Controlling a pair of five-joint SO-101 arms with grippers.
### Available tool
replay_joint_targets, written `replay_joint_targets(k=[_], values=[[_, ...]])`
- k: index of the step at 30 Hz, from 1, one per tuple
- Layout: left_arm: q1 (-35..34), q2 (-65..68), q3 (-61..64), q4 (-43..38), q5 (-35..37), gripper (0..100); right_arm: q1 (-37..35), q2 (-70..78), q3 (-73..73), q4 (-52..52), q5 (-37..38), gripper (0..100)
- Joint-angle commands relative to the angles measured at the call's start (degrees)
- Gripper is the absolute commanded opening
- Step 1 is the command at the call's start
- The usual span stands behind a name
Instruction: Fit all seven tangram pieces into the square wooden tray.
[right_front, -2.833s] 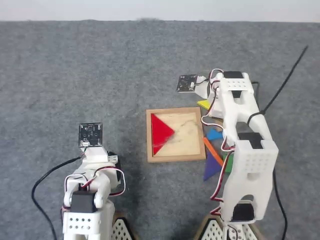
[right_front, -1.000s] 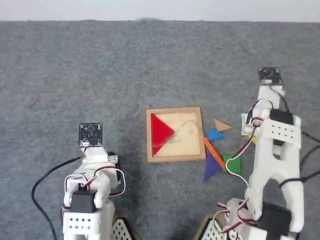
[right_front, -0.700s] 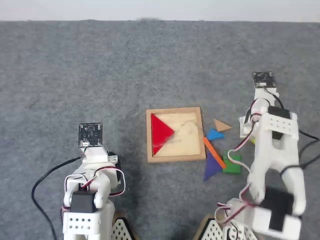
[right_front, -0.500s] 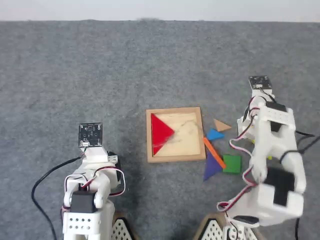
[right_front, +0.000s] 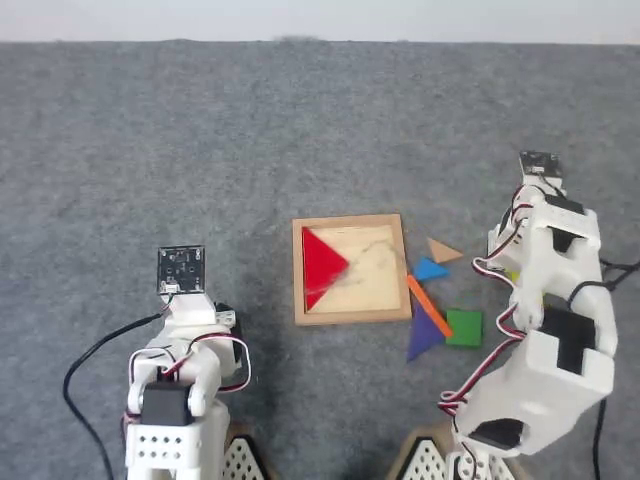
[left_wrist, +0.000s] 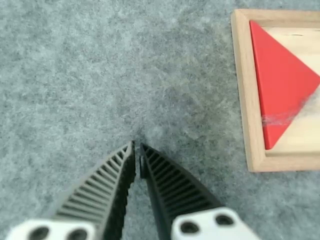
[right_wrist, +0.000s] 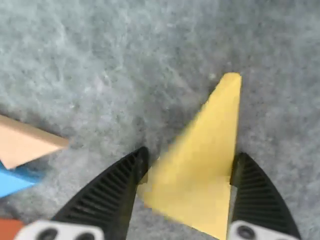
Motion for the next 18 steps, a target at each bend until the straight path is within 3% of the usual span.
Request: replay_joint_targets(k=[1, 4, 9, 18], values=[[-0.4, -1.1, -0.7, 0.1, -0.6, 1, 0.7, 0.2, -2.5, -0.2, -0.8, 27.0], [-0.4, -1.1, -0.7, 0.1, -0.6, 1, 0.8, 0.5, -2.5, 0.6, -0.8, 25.7], [-0.4, -1.1, -0.7, 0.1, -0.6, 1, 0.7, 0.8, -3.3, 0.9, -0.9, 13.2], [-0.4, -1.1, -0.7, 0.1, -0.6, 1, 0.7, -1.5, -3.4, 2.4, -1.2, 9.3]])
